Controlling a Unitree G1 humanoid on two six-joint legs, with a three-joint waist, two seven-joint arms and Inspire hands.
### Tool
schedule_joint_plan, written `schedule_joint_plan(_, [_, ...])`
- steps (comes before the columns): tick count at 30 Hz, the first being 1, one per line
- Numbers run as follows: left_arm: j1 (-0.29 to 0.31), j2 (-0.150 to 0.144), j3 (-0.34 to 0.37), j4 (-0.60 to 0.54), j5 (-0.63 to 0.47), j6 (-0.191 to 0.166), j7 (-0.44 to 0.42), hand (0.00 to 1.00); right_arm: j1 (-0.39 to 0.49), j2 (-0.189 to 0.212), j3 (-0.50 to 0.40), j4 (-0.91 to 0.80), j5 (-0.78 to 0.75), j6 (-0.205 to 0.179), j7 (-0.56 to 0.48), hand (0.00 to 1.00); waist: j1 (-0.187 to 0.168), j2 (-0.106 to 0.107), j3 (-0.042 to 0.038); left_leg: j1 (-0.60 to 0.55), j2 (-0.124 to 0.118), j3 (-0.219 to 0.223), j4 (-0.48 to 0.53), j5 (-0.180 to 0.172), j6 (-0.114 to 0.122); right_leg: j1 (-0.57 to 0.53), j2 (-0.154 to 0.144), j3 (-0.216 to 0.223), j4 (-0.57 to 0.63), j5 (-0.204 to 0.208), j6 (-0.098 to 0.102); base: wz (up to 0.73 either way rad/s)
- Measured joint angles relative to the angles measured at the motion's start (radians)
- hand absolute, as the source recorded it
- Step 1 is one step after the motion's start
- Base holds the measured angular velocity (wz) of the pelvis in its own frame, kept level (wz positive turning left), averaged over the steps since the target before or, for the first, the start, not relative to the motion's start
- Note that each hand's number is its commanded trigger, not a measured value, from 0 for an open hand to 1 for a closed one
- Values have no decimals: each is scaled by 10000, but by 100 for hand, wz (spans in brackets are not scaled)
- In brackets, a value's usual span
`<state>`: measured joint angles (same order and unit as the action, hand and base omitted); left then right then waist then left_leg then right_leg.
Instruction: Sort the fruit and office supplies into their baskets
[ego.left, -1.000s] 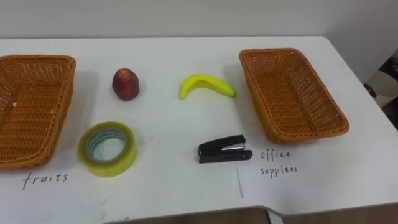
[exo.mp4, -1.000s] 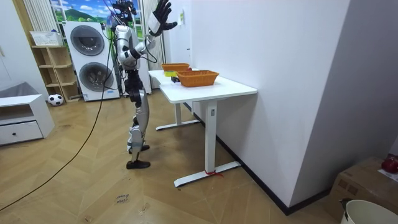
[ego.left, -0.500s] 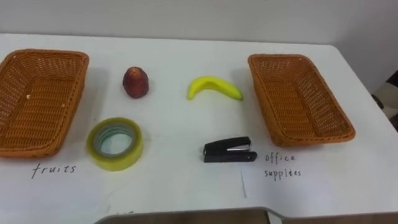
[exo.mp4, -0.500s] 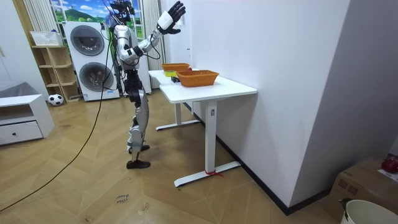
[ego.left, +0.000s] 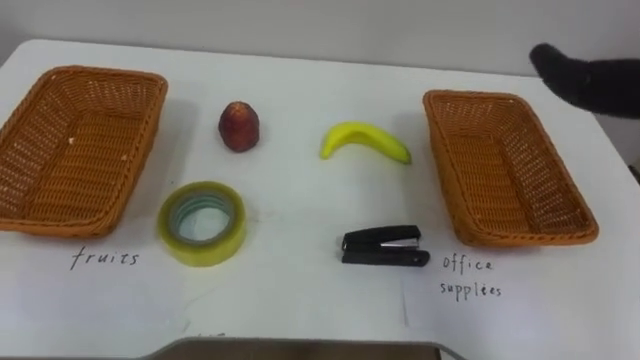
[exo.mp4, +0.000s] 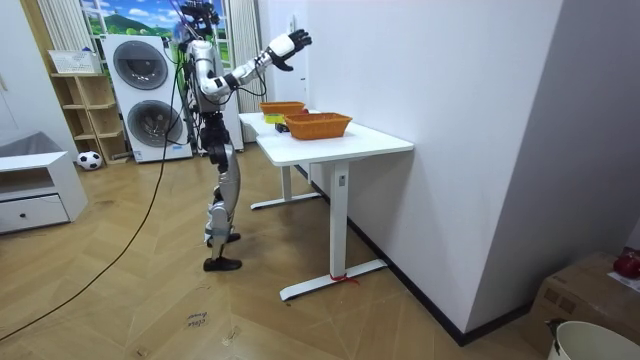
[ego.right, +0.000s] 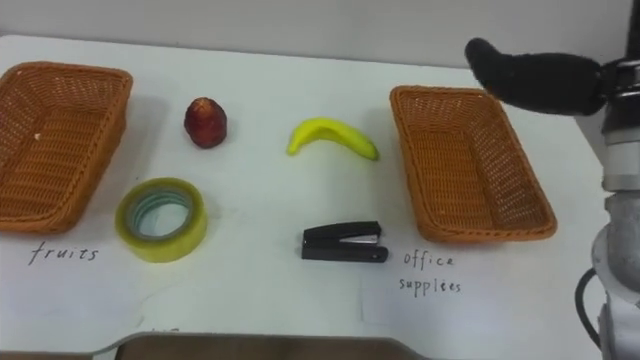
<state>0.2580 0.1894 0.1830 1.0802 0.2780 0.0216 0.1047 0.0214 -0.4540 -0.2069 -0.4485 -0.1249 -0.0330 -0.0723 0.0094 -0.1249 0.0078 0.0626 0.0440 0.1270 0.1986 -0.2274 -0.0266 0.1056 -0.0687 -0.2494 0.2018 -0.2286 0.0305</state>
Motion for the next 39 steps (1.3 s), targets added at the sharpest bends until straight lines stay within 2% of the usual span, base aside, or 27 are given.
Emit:
schedule_joint_plan(2, [-57, 35, 3, -7, -2, 16, -18, 0, 0, -1, 54, 1, -20, 100, 423, 0, 7, -51, 20, -36, 0, -22, 21, 0, 0, -17, 0, 11, -3, 0, 0, 5])
schedule_joint_plan(5, [-143, 177, -66, -7, -7, 32, -106, 0, 1, -3, 364, 7, -411, 145, 1011, 0, 1, -80, 2, -149, -1, -143, 78, -1, 0, -62, 5, 22, -20, 2, -4, 7])
schedule_joint_plan(10, [-317, 252, -139, -88, -13, 37, -274, 0, 10, -3, 735, 8, -599, 417, 2007, 0, 11, -12, 5, -184, -27, -195, 78, 0, 0, -37, 2, 20, -154, 28, -5, 3])
schedule_joint_plan(11, [-366, 254, -177, -93, -14, 53, -294, 0, 9, -3, 767, 7, -609, 494, 2226, 0, 18, -31, -20, -200, -30, -195, 73, 0, 0, -32, 3, 20, -165, 33, -5, 0])
schedule_joint_plan(18, [-537, 254, -324, -96, -13, 175, -500, 0, 16, -3, 847, 57, -970, 811, 3451, 0, 85, 76, -66, -164, -30, -215, 45, 0, 0, -36, 15, 59, -170, 33, -6, 0])
schedule_joint_plan(22, [-577, 246, -322, -275, -15, 175, -584, 0, 18, -3, 899, 57, -1251, 997, 4085, 0, 208, 39, -86, -164, -30, -233, 22, 0, 0, -70, 23, 136, -172, 34, -6, -3])
schedule_joint_plan(26, [-642, 247, -368, -416, -28, 172, -680, 0, 85, -2, 906, 58, -1536, 1003, 4538, 0, 234, -35, -111, -151, -32, -269, 10, 0, 0, -70, 35, 279, -172, 36, -10, 0])
schedule_joint_plan(31, [-685, 247, -465, -460, -39, 168, -689, 0, 108, -2, 1035, 58, -1583, 1004, 4894, 0, 260, -49, -75, -137, -34, -355, 11, 0, 0, -87, 48, 324, -179, 37, -10, -1])
schedule_joint_plan(34, [-706, 248, -493, -595, -80, 160, -694, 0, 116, -2, 1064, 55, -1582, 1005, 5144, 0, 262, 4, 2, -169, -34, -327, 16, -1, 0, -144, 49, 332, -176, 37, -11, -1])
schedule_joint_plan(35, [-728, 250, -493, -621, -110, 143, -727, 0, 116, -2, 1083, 50, -1582, 1006, 5263, 0, 279, -29, -15, -177, -33, -320, 15, -1, 0, -134, 50, 335, -167, 40, -15, -3])
schedule_joint_plan(36, [-739, 250, -493, -619, -110, 143, -752, 0, 117, 0, 1093, 51, -1582, 1006, 5339, 0, 283, 19, 19, -171, -33, -320, 15, -1, 0, -105, 51, 336, -174, 44, -19, 0])
schedule_joint_plan(39, [-712, 267, -535, -612, -108, 78, -786, 0, 190, 13, 1237, 35, -1690, 1003, 5647, 0, 315, 45, 35, -104, -34, -314, 13, -1, 0, -56, 58, 405, -174, 53, -15, 0])
